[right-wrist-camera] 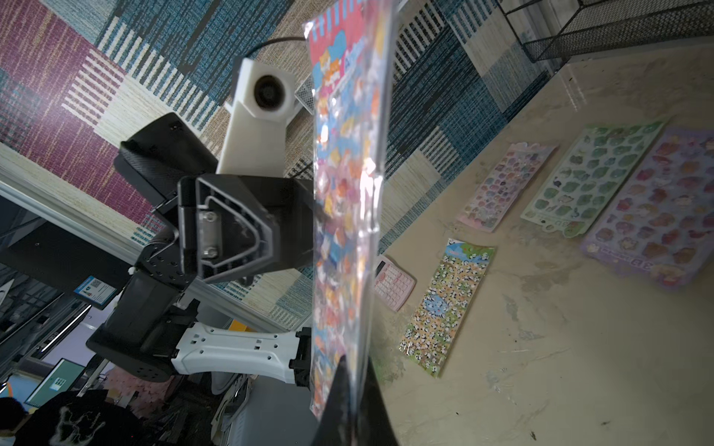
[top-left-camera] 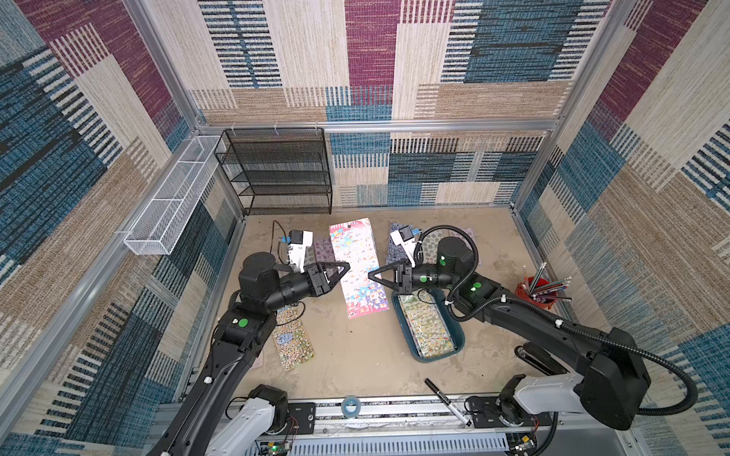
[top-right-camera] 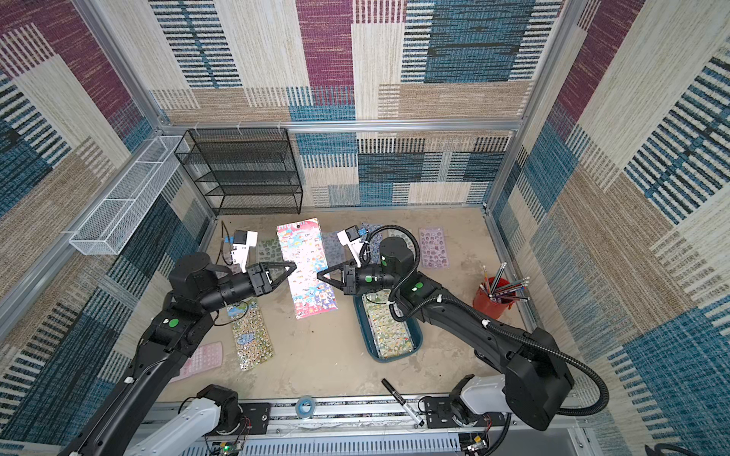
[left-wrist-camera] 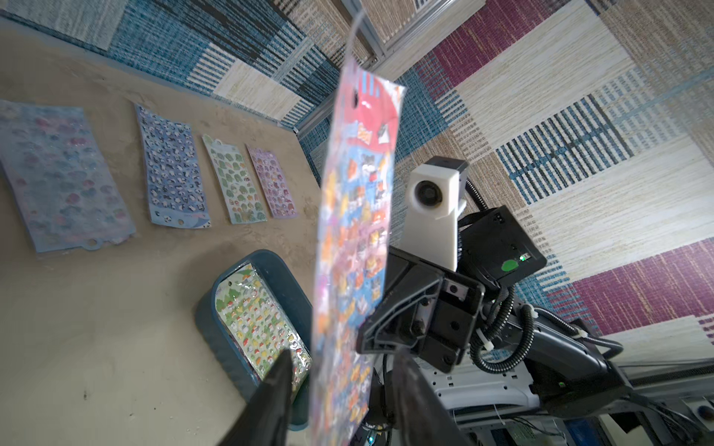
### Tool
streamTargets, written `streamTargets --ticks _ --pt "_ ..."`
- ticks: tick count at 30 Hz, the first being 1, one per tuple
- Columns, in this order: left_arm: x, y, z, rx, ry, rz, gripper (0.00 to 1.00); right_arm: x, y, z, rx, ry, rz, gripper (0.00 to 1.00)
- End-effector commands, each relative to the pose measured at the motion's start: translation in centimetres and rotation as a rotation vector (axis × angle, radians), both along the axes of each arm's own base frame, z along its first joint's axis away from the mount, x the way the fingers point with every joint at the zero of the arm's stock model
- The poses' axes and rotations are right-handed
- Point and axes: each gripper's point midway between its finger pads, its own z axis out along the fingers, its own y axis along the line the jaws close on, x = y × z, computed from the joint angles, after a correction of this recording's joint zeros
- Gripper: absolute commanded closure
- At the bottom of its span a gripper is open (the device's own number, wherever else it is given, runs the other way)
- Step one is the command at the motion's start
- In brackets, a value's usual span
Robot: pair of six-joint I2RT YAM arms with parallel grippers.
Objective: Take the stickers out of the storage box
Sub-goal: Pick up the sticker from the storage box, then place the sticker at the center of the board.
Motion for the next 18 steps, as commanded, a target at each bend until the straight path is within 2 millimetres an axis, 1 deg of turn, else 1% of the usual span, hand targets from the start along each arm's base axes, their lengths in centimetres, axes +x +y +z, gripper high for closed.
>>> streamTargets --ticks 1,2,3,6,7,9,11,13,16,18 --pt "0.3 4.1 -0.8 0.187 0.008 0.222 0.23 0.9 0.4 -1.4 -0.077 -0.025 -0.057 1.0" --pt "0.2 5.6 -0.9 0.248 0.021 0.3 0.2 1.1 0.7 -2.1 -0.116 -0.034 -0.072 1.0" --pt "0.1 7.4 -1.1 0.319 0.037 0.383 0.19 1.3 1.0 -3.0 -0.165 -0.049 -0.09 1.0" --pt "-0.6 11.5 -1.4 0.481 0.103 0.557 0.19 1.6 1.8 -5.6 -0.293 -0.072 -0.124 1.0" --pt "-0.9 12.6 -1.5 0.522 0.126 0.596 0.18 1.6 2.1 -6.5 -0.329 -0.075 -0.127 1.0" --pt "-1.2 13.9 -2.1 0.597 0.174 0.642 0.18 1.8 2.5 -8.4 -0.405 -0.078 -0.137 1.0" --pt "-1.3 14.7 -3.0 0.648 0.223 0.669 0.18 1.8 3.0 -10.6 -0.478 -0.072 -0.132 1.0" --pt "-1.2 14.9 -3.8 0.657 0.257 0.677 0.18 1.6 3.8 -12.9 -0.54 -0.046 -0.103 1.0" --pt "-0.8 14.2 -4.5 0.637 0.262 0.648 0.18 0.4 5.4 -15.7 -0.59 -0.01 -0.037 1.0" --pt "-0.5 14.0 -4.8 0.631 0.263 0.644 0.18 -0.2 6.3 -17.2 -0.612 0.008 -0.013 1.0"
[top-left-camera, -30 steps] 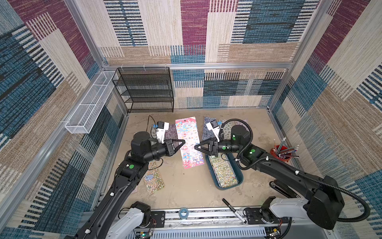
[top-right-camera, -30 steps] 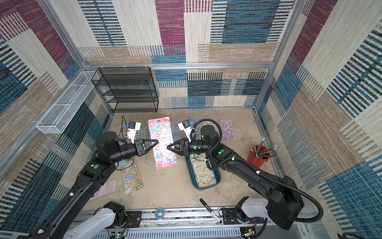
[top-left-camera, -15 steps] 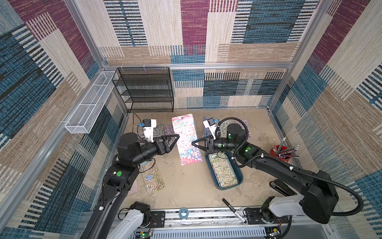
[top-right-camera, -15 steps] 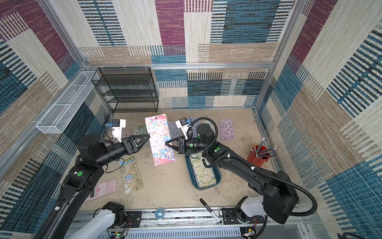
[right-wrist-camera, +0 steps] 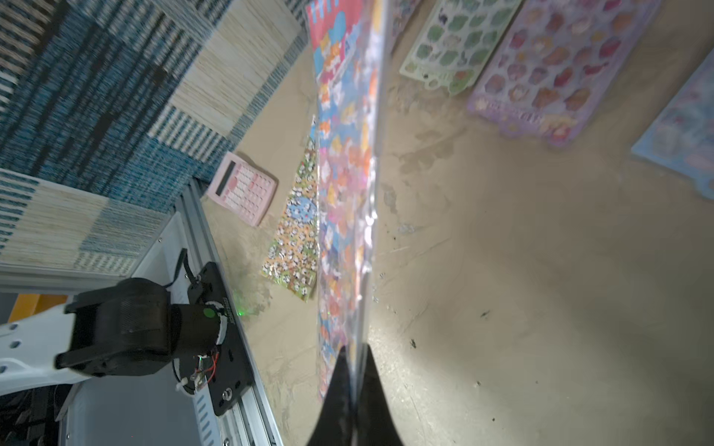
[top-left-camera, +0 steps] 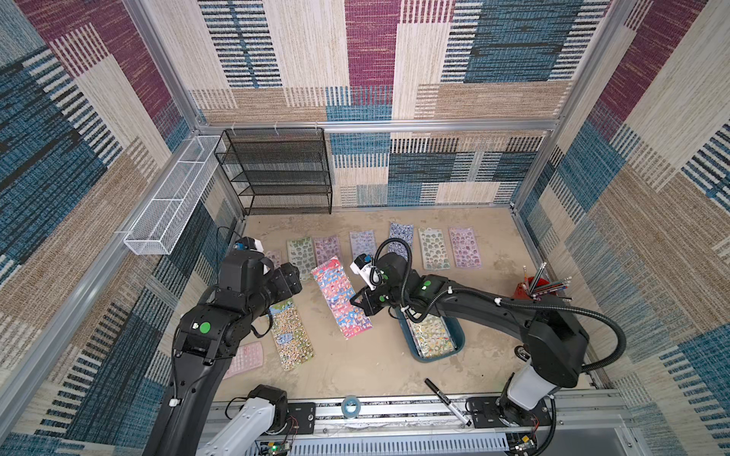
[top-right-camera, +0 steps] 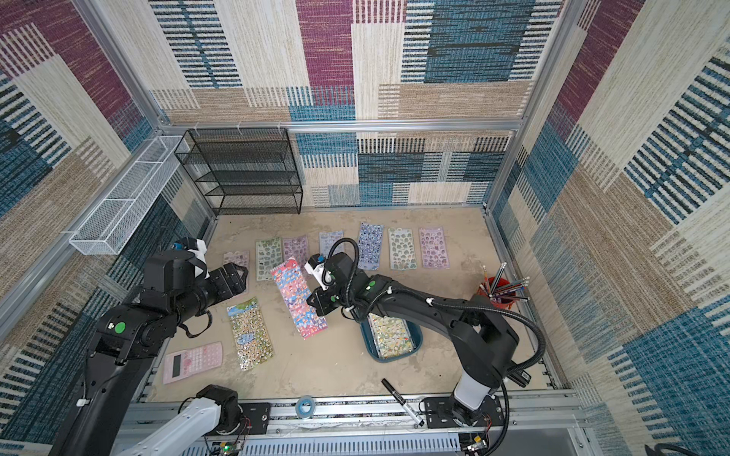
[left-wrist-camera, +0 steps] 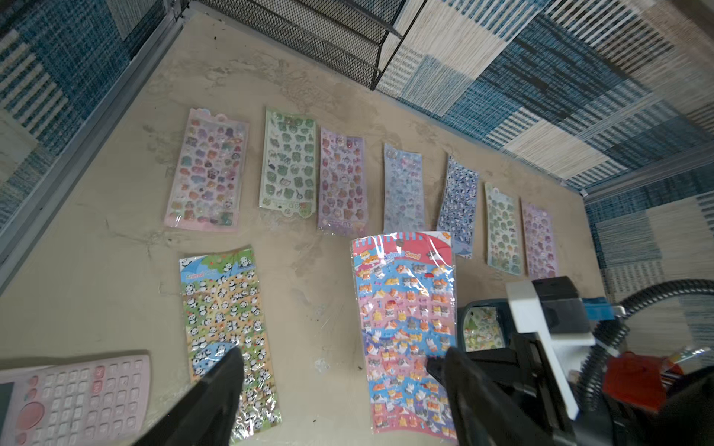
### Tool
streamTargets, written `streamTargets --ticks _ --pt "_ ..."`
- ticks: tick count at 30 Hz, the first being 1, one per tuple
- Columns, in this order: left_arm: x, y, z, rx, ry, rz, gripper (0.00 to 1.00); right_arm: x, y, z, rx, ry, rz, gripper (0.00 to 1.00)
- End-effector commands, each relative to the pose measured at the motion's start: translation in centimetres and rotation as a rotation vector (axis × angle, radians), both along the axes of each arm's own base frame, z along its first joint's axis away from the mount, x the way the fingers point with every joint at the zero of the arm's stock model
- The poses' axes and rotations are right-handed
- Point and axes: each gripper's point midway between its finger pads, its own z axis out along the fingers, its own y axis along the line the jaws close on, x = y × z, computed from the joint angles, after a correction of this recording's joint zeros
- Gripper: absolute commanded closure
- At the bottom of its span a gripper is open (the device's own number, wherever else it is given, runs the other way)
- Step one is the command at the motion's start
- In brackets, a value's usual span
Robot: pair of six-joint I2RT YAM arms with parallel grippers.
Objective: Take the stickers out of the storage box
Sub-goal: Place the sticker at the center of the board.
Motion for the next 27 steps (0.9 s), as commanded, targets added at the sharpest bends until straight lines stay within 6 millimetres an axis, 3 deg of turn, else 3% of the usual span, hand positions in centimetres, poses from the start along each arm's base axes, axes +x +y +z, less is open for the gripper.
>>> streamTargets --ticks 1,15,27 --pt "0.0 0.5 -0.9 0.046 0.019 -0.003 0.18 -0.6 0.8 -2.0 -0.052 0.018 0.022 1.0" --pt "1.6 -1.4 -3.7 -0.033 0.083 -0.063 0.19 -1.3 3.1 -8.0 -0.069 0.259 -0.027 1.0" --pt "1.6 -1.9 -5.2 -0.095 0.12 -0.077 0.19 -1.0 3.9 -10.9 -0.081 0.406 -0.13 0.97"
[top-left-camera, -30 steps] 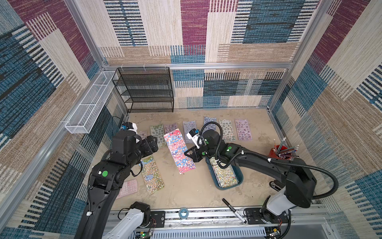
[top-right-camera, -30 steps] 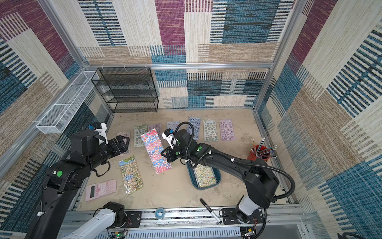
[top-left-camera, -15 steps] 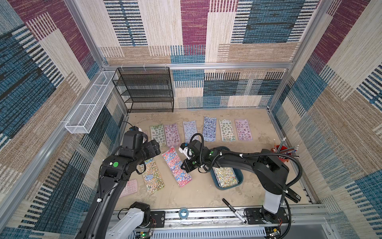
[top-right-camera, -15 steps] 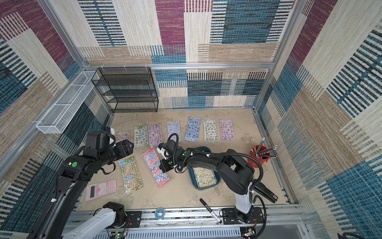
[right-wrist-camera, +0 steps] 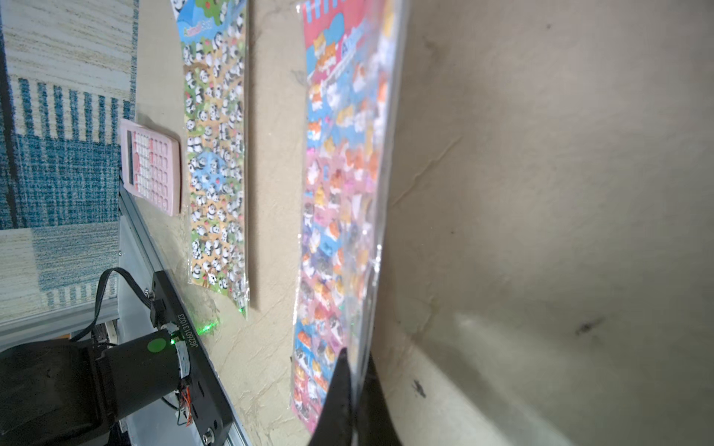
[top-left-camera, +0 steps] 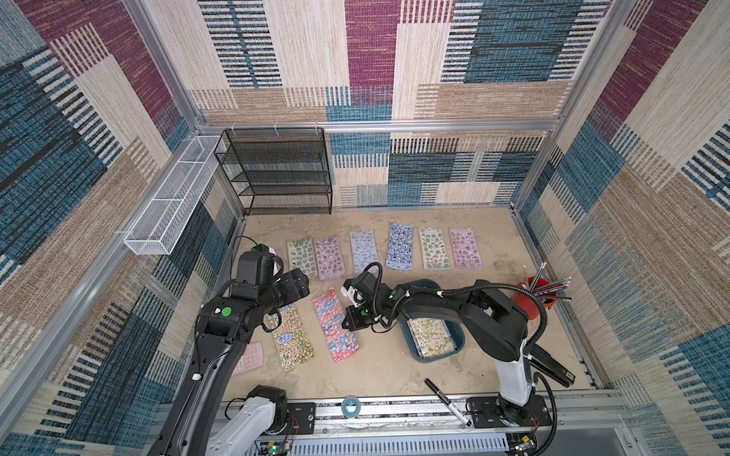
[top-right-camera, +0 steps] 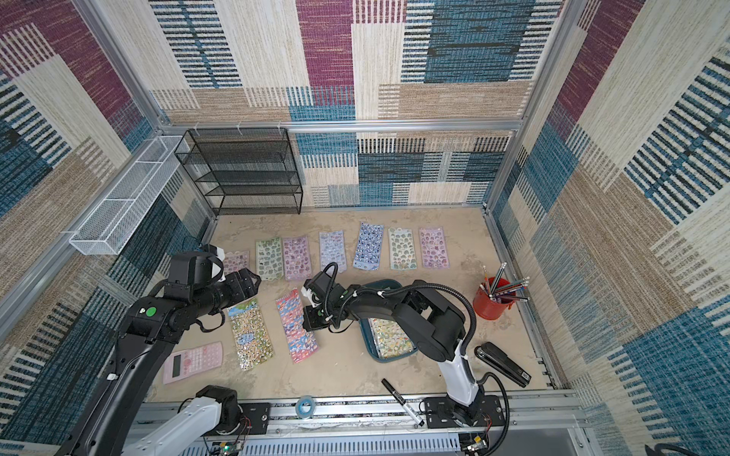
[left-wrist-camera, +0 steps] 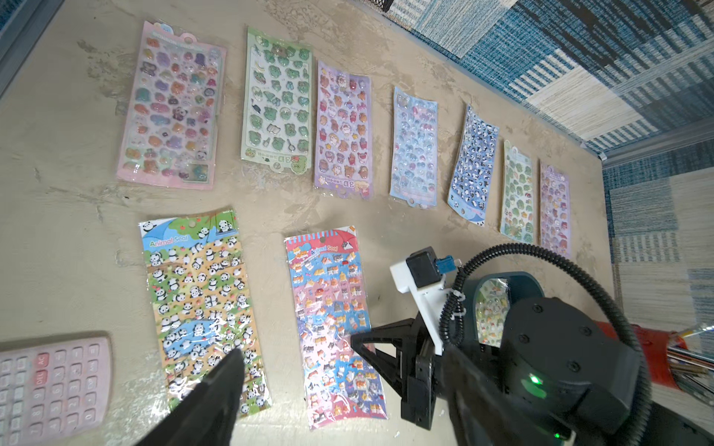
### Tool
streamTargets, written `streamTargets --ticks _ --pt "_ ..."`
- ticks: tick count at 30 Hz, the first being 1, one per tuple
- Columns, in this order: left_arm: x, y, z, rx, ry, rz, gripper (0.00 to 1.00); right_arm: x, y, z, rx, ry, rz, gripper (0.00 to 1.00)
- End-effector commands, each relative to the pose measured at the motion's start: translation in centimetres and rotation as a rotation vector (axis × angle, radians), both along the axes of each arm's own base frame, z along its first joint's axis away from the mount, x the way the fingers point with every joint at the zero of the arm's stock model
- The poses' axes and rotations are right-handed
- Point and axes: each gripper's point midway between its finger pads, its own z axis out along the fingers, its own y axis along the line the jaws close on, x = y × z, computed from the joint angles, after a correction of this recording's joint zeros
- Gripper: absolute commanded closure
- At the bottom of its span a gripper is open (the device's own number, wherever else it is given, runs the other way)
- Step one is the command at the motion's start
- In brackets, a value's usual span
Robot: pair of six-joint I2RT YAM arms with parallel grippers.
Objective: Take the stickers out of the storage box
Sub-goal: Place the sticker at the center of the board.
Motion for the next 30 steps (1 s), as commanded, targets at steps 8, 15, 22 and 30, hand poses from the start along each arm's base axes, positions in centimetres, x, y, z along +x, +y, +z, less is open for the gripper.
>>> streamTargets --ticks 8,15,22,30 --pt "0.4 -0.9 -0.6 -0.062 0.002 -0.027 0.2 0.8 2.2 0.1 0.072 0.064 -0.06 0.93" --pt "0.4 -1.0 -1.0 -0.072 0.013 -0.03 0.2 1.6 2.6 0.1 0.075 0.052 -0.085 0.81" --pt "0.6 -1.1 -1.5 -0.082 0.023 -0.032 0.2 1.6 2.6 0.3 0.08 0.051 -0.086 0.66" --pt "0.8 -1.2 -1.9 -0.096 0.032 -0.032 0.2 0.8 1.6 0.5 0.074 0.048 -0.094 0.59"
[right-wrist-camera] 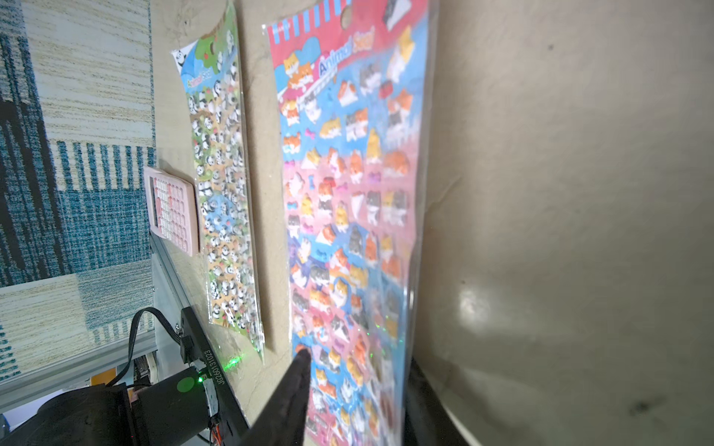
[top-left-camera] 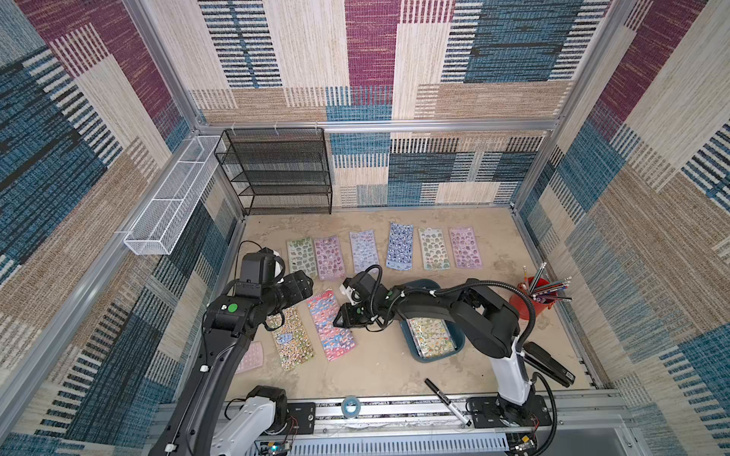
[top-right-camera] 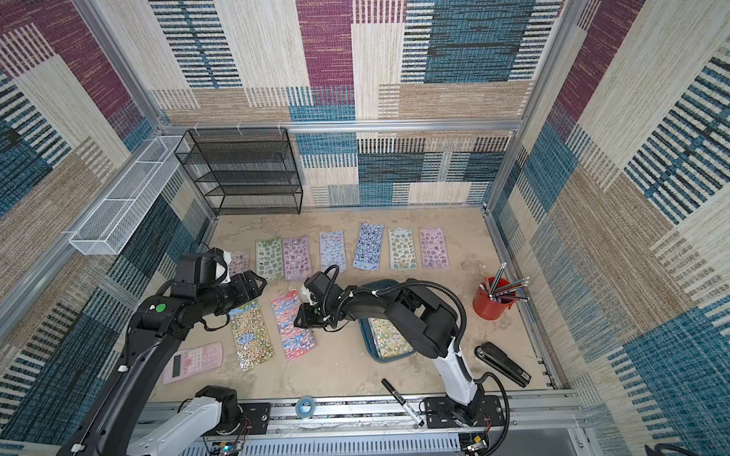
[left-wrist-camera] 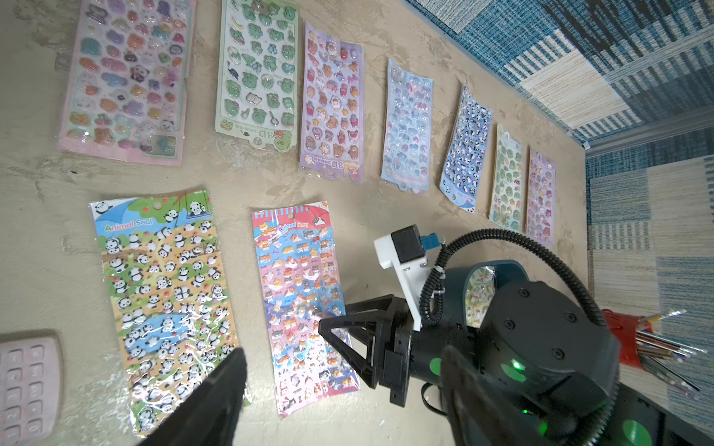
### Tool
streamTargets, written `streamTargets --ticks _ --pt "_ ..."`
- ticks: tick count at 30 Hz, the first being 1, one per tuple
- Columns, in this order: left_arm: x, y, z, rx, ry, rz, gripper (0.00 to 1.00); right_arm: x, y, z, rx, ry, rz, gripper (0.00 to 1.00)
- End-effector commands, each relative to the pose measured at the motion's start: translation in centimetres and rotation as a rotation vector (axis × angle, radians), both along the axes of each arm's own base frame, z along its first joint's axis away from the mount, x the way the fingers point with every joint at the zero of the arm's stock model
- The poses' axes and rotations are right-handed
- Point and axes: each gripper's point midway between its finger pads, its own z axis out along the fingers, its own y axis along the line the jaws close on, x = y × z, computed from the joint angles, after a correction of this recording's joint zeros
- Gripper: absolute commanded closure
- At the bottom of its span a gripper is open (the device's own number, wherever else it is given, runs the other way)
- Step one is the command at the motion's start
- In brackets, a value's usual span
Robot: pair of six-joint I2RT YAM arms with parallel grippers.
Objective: Take the stickers out of the storage box
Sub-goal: Place the sticker at the center of the board.
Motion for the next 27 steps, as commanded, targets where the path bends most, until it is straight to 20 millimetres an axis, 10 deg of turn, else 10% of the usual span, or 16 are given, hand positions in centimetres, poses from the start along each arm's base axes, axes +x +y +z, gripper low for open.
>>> streamTargets --ticks 1,17,27 --pt "0.5 -0.3 0.2 -0.021 -0.016 -0.008 0.2 0.0 0.2 0.8 0.022 -0.019 -0.013 0.58" --pt "0.7 -0.7 -0.3 -0.047 0.0 -0.014 0.21 0.7 -0.5 1.2 -0.053 -0.103 -0.023 0.55" --pt "1.3 -2.4 0.2 -0.088 -0.004 -0.108 0.3 5.7 -6.2 9.1 -0.223 -0.472 -0.152 0.52"
